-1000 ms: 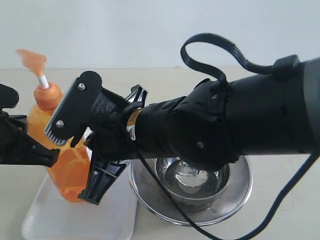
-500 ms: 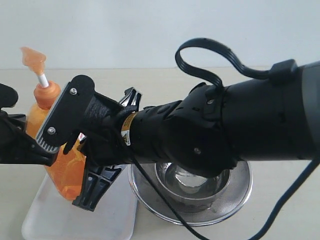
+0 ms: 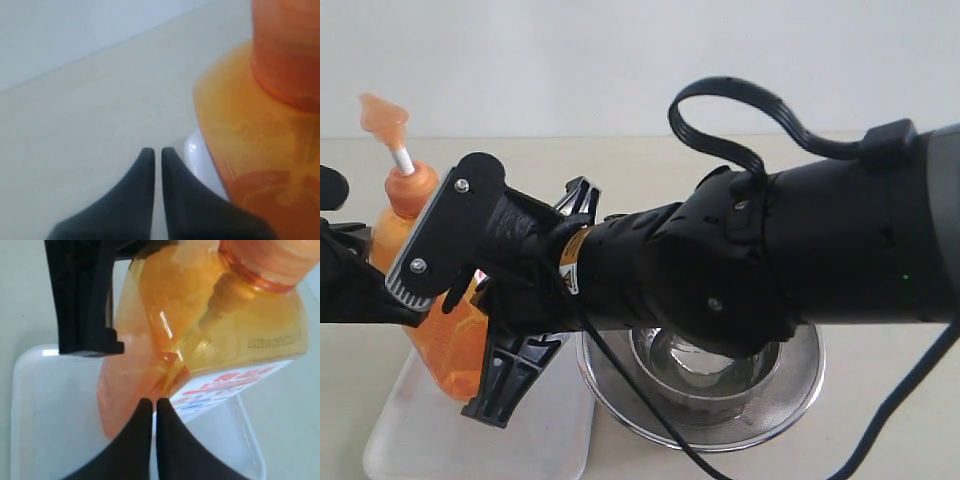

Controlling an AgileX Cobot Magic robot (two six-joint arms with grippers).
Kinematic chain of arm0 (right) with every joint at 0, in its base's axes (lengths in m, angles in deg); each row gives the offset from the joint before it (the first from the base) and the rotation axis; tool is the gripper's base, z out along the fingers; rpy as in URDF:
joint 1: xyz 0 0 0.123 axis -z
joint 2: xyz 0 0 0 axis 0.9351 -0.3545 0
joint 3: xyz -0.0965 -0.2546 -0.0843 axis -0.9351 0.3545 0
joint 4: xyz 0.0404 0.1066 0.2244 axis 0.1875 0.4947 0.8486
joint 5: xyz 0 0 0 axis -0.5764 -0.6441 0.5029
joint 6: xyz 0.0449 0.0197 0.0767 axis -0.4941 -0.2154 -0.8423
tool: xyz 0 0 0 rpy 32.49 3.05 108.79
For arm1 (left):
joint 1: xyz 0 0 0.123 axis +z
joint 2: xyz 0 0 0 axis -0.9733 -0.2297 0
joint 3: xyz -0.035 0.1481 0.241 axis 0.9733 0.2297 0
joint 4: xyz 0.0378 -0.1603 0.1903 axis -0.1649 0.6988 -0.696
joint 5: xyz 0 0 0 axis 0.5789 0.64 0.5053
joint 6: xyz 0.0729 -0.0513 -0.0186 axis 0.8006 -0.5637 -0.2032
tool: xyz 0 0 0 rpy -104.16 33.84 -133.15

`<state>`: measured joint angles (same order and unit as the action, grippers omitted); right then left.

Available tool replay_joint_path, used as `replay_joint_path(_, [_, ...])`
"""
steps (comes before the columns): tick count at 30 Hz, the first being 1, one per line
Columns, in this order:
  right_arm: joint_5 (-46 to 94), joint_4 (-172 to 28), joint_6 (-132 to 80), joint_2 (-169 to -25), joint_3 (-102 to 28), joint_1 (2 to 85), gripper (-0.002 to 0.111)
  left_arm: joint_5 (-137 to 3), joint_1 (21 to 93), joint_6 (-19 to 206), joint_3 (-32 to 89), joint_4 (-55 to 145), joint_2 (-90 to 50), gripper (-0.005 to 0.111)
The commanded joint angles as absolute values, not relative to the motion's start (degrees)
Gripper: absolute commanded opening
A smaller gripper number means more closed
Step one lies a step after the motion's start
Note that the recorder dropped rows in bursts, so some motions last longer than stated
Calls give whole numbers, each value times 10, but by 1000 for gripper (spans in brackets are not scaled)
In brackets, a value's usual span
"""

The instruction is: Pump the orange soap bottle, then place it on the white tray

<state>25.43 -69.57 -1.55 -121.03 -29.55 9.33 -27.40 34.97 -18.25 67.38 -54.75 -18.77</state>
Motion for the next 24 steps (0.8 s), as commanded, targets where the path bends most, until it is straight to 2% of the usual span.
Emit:
replay_joint_path(1, [266, -697, -14, -1183, -300, 93, 0, -267, 350, -110, 670, -497, -133, 5])
replay_joint_path(11, [345, -697, -29, -1120, -300, 157, 0, -246, 349, 144, 669, -223, 77, 5])
replay_joint_path(18, [403, -696, -42, -1060, -297, 214, 0, -252, 349, 407, 610, 26, 220, 5])
replay_joint_path(24, [493, -699, -56, -964, -297, 259, 0, -122, 349, 516, 555, 114, 321, 5])
